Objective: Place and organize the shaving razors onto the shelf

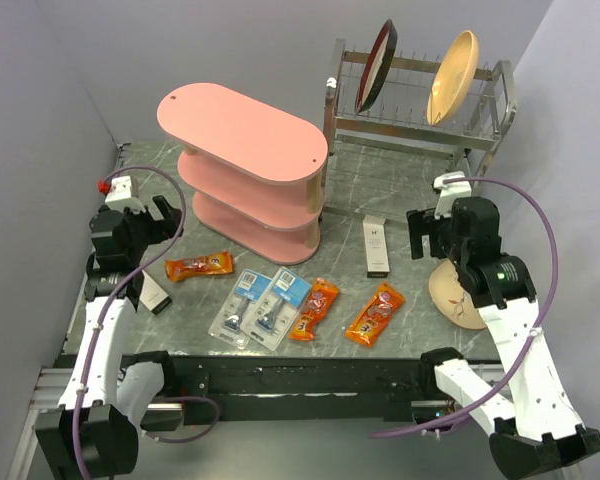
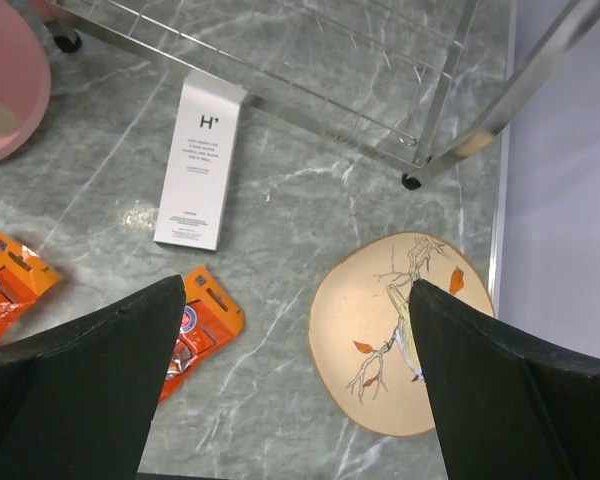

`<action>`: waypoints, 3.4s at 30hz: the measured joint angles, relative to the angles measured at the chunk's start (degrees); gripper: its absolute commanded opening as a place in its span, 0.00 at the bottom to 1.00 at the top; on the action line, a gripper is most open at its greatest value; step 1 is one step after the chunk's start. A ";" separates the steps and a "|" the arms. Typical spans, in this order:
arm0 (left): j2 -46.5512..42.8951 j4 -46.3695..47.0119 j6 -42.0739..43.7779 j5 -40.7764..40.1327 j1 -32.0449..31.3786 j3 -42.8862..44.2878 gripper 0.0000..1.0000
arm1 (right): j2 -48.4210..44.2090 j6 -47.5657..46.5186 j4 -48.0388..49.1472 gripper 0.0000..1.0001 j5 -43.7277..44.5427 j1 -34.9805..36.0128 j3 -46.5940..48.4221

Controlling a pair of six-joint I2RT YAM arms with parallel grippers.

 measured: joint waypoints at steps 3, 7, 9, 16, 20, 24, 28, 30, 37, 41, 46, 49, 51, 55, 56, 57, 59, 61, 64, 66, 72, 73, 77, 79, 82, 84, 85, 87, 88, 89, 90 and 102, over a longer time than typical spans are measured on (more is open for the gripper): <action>1.25 1.11 -0.28 1.51 2.10 0.04 1.00 | 0.37 -0.87 0.15 1.00 -0.85 0.00 -0.09; 7.06 4.61 -0.85 5.16 6.99 2.01 0.99 | -0.59 -3.19 1.20 1.00 -7.37 0.00 -0.04; 10.51 6.49 -0.72 7.15 8.46 3.54 0.99 | -0.55 -3.21 1.64 1.00 -11.15 0.00 0.74; 15.56 15.15 2.23 14.12 9.70 4.11 0.99 | 6.40 -1.09 8.90 1.00 -22.23 1.44 4.79; 20.63 18.47 3.82 19.43 10.21 7.10 0.90 | 12.70 0.85 11.32 1.00 -25.44 2.69 5.88; 27.96 23.02 4.26 24.35 10.36 11.17 0.79 | 16.85 2.34 12.79 1.00 -29.24 3.52 6.93; 33.88 24.79 4.90 30.80 10.45 15.02 0.69 | 18.29 3.85 13.62 1.00 -31.89 5.42 7.52; 36.72 25.00 5.05 33.79 10.45 17.94 0.70 | 18.62 4.24 13.86 1.00 -32.37 6.58 7.61; 46.84 32.50 2.56 39.91 10.45 26.23 0.71 | 24.76 4.02 12.50 1.00 -32.46 8.09 14.40; 52.41 38.95 -0.22 42.18 10.32 28.76 0.71 | 28.50 2.60 10.01 1.00 -32.61 8.02 19.19; 56.96 44.50 -3.39 44.06 8.83 30.93 0.71 | 29.31 1.60 6.56 1.00 -33.16 7.93 20.50; 59.32 47.67 -5.44 44.13 7.39 33.11 0.71 | 29.38 1.57 5.66 1.00 -33.00 7.93 20.46; 60.67 49.44 -6.29 43.85 6.40 34.36 0.70 | 29.59 1.53 5.14 1.00 -32.98 7.93 20.46; 62.27 51.49 -7.04 42.86 4.76 35.95 0.54 | 30.75 1.14 4.55 1.00 -32.83 7.93 20.48; 62.51 52.02 -7.15 42.53 4.57 36.06 0.49 | 31.08 1.05 4.37 1.00 -32.72 7.93 20.48; 62.73 52.30 -7.23 42.18 4.42 36.22 0.45 | 31.30 0.96 4.22 1.00 -32.63 7.93 20.48; 62.95 52.85 -7.54 40.79 4.50 36.35 0.33 | 31.45 0.92 3.93 1.00 -32.24 7.93 20.46; 62.95 53.35 -7.45 40.85 4.72 36.15 0.29 | 31.36 0.96 4.04 1.00 -31.85 7.93 20.11; 62.66 53.90 -7.41 39.56 4.81 35.45 0.27 | 31.28 1.18 4.39 1.00 -31.54 7.93 18.84; 61.44 54.01 -7.45 37.83 4.87 33.79 0.24 | 31.30 1.40 4.48 1.00 -31.54 7.93 17.75; 55.08 53.31 -7.17 32.85 7.45 26.25 0.15 | 32.89 2.05 5.38 1.00 -32.70 7.93 17.59; 53.62 53.00 -7.13 31.63 8.15 24.61 0.14 | 33.44 2.19 5.62 1.00 -33.03 7.93 17.59; 48.50 51.45 -6.19 27.10 10.43 19.56 0.09 | 35.91 2.93 6.64 1.00 -33.75 7.96 17.59; 45.77 49.64 -5.66 24.41 11.41 17.35 0.08 | 36.65 3.13 6.95 1.00 -33.83 8.00 17.59; 42.51 46.88 -5.14 22.18 12.57 15.23 0.12 | 37.03 3.39 7.67 1.00 -34.10 8.00 17.59; 40.92 44.81 -5.03 21.57 13.05 14.60 0.17 | 37.05 3.67 8.26 1.00 -34.34 8.00 17.59; 40.15 44.41 -5.05 21.31 13.25 13.94 0.19 | 37.05 3.80 8.52 1.00 -34.42 8.00 17.59; 38.69 44.28 -5.18 20.68 13.40 12.57 0.24 | 37.05 4.07 9.03 1.00 -34.58 8.02 17.59; 37.88 44.04 -5.29 20.41 13.55 11.82 0.27 | 37.05 4.20 9.31 1.00 -34.60 8.11 17.59; 37.00 43.87 -5.53 20.20 13.75 11.06 0.31 | 37.05 4.20 9.55 1.00 -34.64 8.11 17.59; 36.13 43.52 -5.77 19.91 13.90 10.38 0.45 | 37.05 4.20 9.68 1.00 -34.71 8.11 17.59; 27.76 36.70 -11.65 24.20 14.60 6.64 0.99 | 36.98 3.45 10.45 1.00 -35.63 8.20 17.42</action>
